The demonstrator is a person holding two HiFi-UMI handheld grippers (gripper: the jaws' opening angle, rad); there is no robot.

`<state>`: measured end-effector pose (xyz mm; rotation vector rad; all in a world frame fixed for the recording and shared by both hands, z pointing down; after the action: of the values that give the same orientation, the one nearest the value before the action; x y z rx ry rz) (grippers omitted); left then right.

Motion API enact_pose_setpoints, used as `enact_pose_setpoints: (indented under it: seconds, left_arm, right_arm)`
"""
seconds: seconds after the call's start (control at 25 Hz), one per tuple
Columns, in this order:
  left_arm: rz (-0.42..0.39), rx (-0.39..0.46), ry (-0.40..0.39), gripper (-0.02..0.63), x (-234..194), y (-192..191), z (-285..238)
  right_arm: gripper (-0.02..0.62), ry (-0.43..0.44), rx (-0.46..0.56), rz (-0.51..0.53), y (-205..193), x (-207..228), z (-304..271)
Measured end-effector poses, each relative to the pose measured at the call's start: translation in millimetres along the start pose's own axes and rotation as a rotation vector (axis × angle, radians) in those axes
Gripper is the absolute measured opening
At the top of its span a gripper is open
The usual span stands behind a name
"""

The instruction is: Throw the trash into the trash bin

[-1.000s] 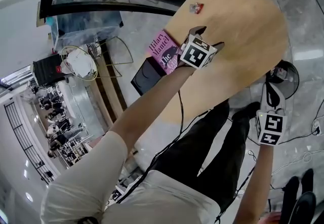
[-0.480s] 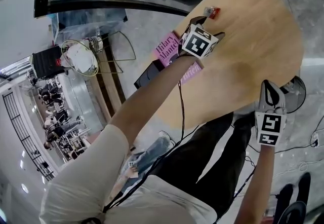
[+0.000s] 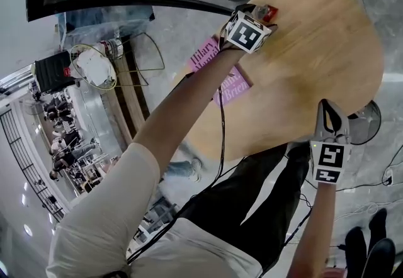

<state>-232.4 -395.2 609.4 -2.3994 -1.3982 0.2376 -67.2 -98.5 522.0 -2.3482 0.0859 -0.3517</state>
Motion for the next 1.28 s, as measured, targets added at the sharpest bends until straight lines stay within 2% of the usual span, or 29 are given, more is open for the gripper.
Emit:
enact_pose_setpoints:
  seconds: [0.16, 0.36, 0.44, 0.48, 0.52, 0.56, 0.88, 1.28]
  left_arm:
    - [0.054, -0.013, -0.01, 0.363, -9, 2, -8]
    - [0.082, -0.026, 0.008, 0.245, -13, -1, -18]
    - [0.076, -0.025, 0.019, 0.229, -12, 0, -18]
    - [0.07, -0.022, 0.025, 0.196, -11, 1, -18]
    - [0.059, -0.019, 0.035, 0.095, -9, 1, -19]
    - [0.046, -0.018, 0.045, 0.028, -6, 0, -19]
    - [0.001, -0.032, 0.016, 0.006, 8, -4, -16]
    - [-0.039, -0.043, -0.013, 0.006, 50, -9, 3]
  right_arm:
    - [0.011, 0.003, -0.022, -0.012, -12, -3, -1]
    - [0.011, -0.004, -0.025, -0.027, -17, -1, -2]
    - [0.011, -0.008, -0.021, -0.028, -16, 3, -3]
    - [0.011, -0.011, -0.02, -0.03, -16, 4, -3]
    - [0.011, -0.014, -0.019, -0.032, -16, 6, -3]
    - [0.011, -0.017, -0.019, -0.034, -16, 7, -2]
    - [0.011, -0.029, -0.021, -0.042, -20, 11, 2]
    - [0.011, -0.033, -0.025, -0.044, -32, 18, 28]
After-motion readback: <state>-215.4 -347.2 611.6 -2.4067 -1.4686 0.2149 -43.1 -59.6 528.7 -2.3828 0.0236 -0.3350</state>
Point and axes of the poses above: the fingertips, and each gripper's own axes: z backward along the fingers, x to its right, y out of its top, the point moved 9 cm from there along z, backward along the fingers, and after that the axes turned 3 degrees about z, right-handed, at the moved point
